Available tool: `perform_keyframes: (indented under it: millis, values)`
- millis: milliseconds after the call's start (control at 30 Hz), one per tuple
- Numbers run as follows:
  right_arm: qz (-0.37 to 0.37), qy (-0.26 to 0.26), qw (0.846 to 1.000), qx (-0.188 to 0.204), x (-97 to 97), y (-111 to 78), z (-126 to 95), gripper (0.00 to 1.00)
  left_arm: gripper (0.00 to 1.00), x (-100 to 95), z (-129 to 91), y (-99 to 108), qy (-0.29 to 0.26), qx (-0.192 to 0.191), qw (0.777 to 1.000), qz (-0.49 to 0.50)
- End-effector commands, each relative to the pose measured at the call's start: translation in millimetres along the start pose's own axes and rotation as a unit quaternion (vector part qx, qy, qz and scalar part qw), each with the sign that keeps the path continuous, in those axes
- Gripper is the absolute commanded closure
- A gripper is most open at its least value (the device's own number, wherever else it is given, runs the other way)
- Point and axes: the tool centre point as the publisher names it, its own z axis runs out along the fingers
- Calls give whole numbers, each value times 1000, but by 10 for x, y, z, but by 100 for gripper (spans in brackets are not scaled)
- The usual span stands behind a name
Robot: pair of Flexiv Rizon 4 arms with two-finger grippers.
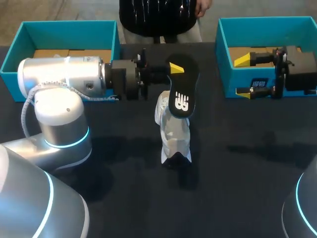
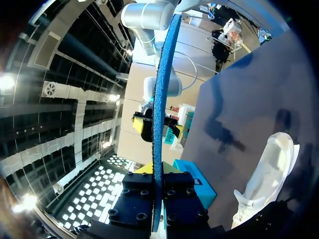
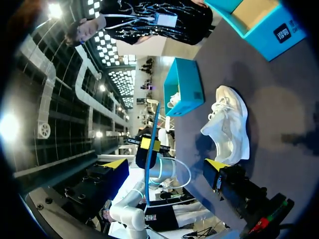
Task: Take the shoe out of the shoebox, open the shoe tongue, remove and reinsert the insole, then place the shoe into the shoebox
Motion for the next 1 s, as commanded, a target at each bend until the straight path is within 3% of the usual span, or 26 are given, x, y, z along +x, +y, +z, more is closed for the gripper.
perform_keyframes:
  millis: [33,633,1000]
  values:
    - [0,-1,1000,0,1,-2,3,0,100,4,6,-11,0,-2,1000,1]
    - [0,-1,1000,0,1,-2,3,0,100,21,-9,-17,-1,4,1000,-6]
    - [6,-28,1000,-8,-141,-352,16,0,100,152,-263,-89,7,41,996,-85]
